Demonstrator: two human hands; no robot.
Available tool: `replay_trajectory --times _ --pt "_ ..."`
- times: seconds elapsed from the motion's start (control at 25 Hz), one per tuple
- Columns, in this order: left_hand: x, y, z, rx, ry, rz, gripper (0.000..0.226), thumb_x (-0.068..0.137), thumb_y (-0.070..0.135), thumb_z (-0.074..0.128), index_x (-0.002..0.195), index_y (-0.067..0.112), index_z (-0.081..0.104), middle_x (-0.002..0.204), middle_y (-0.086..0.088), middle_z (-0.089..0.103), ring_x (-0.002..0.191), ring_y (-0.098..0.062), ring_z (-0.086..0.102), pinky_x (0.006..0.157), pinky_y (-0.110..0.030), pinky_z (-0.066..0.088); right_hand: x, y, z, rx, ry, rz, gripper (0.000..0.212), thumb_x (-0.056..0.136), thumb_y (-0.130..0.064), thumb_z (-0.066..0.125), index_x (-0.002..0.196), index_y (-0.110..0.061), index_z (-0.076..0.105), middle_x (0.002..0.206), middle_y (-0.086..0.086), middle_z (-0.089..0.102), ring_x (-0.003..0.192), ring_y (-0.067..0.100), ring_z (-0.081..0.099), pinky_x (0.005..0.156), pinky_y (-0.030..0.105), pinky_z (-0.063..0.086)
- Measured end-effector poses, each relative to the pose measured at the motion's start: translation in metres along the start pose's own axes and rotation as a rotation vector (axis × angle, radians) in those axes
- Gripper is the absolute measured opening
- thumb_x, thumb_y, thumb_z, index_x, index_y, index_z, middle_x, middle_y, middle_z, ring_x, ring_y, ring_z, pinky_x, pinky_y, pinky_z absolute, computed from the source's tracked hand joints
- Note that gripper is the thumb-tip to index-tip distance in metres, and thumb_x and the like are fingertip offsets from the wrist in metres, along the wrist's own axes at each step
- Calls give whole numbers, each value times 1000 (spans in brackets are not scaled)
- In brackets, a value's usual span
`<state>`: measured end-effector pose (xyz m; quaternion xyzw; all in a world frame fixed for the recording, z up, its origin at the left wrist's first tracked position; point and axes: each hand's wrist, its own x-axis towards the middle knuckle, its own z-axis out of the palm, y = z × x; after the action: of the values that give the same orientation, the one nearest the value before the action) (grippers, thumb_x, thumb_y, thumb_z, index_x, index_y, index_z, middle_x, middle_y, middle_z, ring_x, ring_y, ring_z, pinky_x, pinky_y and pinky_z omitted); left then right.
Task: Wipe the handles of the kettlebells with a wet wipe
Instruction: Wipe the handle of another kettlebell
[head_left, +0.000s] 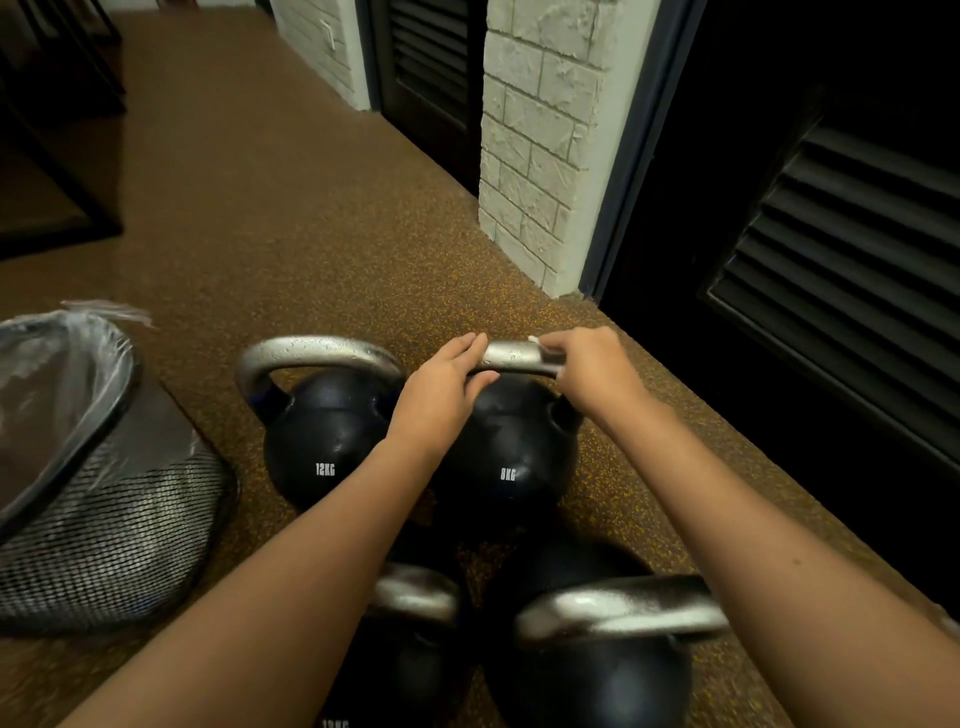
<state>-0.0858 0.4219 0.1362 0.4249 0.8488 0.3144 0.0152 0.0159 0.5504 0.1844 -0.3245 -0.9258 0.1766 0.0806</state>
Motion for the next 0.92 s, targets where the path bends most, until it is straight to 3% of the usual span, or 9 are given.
replay_trajectory --times 0.16,0.36,0.56,0.72,0.92 --pt "1 0 -2 -5 -27 -4 47 92 27 54 137 14 45 144 0 42 132 -13 38 109 -24 29 -14 -2 3 22 -11 -169 48 82 3 52 122 -22 61 128 8 59 118 31 52 99 30 40" --pt "1 -1 -5 -25 -32 12 46 92 24 54 136 13 46 143 -1 43 132 -14 39 109 -24 28 -3 3 4 28 -10 -75 40 81 1 54 108 -26 65 114 10 62 106 34 58 91 33 46" --pt "1 -4 -4 -37 -43 17 45 92 22 54 136 11 46 143 -2 43 133 -15 38 110 -25 27 -13 4 11 -29 -8 -212 53 80 6 52 127 -20 56 133 7 55 122 30 51 106 39 37" --pt "2 -5 -5 -53 -50 6 46 92 22 55 136 12 45 144 -2 42 134 -14 37 112 -25 26 -9 9 8 29 45 -95 47 87 1 51 127 -23 57 135 5 53 123 30 49 105 33 36" --pt "1 -5 -2 -52 -21 22 45 92 20 56 135 11 46 143 -3 44 132 -14 40 110 -23 27 -23 12 16 -121 -71 -198 71 79 6 51 141 -26 38 152 2 30 133 27 40 110 40 32"
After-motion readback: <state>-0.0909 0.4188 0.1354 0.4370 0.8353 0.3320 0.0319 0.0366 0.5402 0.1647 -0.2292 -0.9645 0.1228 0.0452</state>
